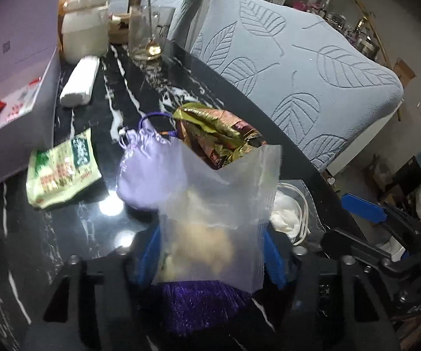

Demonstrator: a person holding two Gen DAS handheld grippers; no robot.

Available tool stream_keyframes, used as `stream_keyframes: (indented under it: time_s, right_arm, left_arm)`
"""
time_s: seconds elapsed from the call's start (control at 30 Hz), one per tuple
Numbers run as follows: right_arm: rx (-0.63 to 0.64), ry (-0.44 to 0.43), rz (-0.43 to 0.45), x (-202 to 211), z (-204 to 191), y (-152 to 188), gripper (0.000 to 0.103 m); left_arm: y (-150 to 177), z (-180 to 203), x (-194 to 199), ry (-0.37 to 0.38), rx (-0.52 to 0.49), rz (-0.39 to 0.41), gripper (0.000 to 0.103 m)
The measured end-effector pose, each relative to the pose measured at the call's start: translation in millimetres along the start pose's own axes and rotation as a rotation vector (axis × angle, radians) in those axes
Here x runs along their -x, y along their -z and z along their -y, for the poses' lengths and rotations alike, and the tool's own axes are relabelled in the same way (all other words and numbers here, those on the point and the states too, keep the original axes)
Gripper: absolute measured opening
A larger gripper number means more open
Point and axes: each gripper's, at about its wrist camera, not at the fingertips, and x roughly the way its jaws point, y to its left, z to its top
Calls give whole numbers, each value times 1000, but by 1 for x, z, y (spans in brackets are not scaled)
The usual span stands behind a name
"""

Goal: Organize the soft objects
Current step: 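Grasp the clear bag with purple tassel using the left tool, then lift the clear bag with the left tool while the right tool reaches the gold snack bag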

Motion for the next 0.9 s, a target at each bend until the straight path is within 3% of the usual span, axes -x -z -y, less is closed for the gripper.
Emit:
stream_keyframes:
  time_s: [0.23,0.67,0.9]
  right_arm:
    - [1,-18,-20,-9,-5,-6,89]
    - [92,-70,-23,-26,-43,-18,89]
    - [173,-75,7,-35,-67,-32,89]
  left_arm:
    - [-1,-3,28,11,-7,50,56]
    - [17,-60,74,-173,100,131,56]
    - [32,-88,79,-220,182,114,56]
